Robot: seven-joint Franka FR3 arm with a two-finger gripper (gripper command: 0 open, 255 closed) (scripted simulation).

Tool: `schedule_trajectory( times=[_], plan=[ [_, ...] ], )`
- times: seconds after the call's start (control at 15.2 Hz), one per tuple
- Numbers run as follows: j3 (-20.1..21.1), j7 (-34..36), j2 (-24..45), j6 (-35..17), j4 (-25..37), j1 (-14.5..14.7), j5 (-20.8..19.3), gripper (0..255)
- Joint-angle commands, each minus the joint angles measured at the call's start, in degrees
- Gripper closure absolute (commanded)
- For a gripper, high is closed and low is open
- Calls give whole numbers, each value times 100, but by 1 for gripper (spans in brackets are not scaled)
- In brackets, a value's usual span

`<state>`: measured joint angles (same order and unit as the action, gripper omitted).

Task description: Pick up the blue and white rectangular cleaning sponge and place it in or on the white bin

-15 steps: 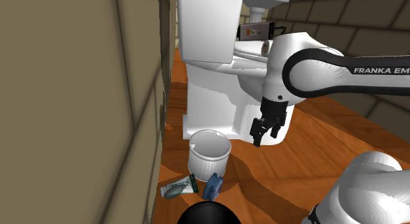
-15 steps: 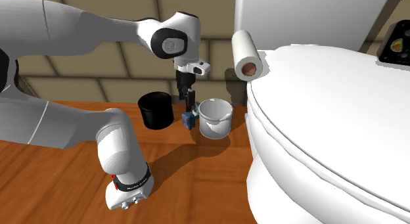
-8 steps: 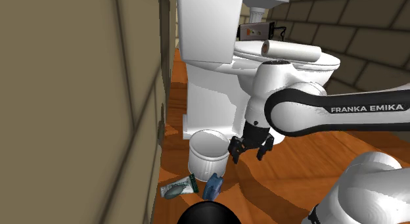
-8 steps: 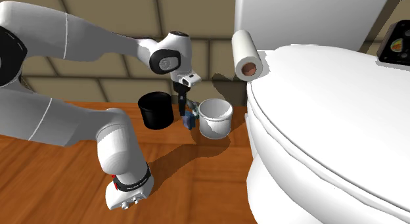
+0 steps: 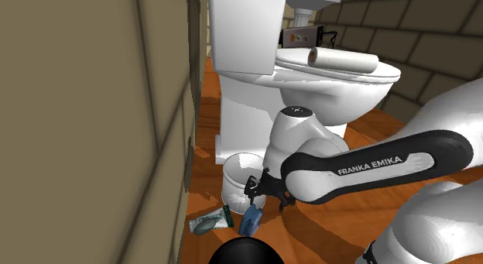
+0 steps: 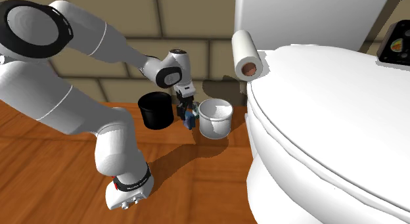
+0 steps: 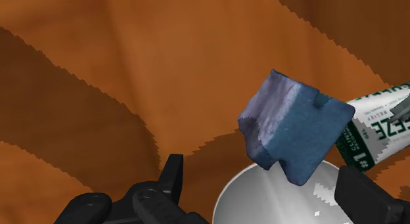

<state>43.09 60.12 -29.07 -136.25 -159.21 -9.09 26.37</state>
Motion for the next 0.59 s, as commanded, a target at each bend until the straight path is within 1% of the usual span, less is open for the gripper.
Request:
schedule_trajectory(
  times=[0.0,0.07,0.33,0.46,0.53],
  plan=[
    [625,883,652,-623,232,-527,-215,0],
    [675,940,689,-660,243,-572,-232,0],
    [949,1101,1113,-1138,172,-821,-435,0],
    [1109,1220,1346,-1383,143,-987,-596,0],
    [1250,1342,1539,-1578,123,-1145,-764,0]
  ],
)
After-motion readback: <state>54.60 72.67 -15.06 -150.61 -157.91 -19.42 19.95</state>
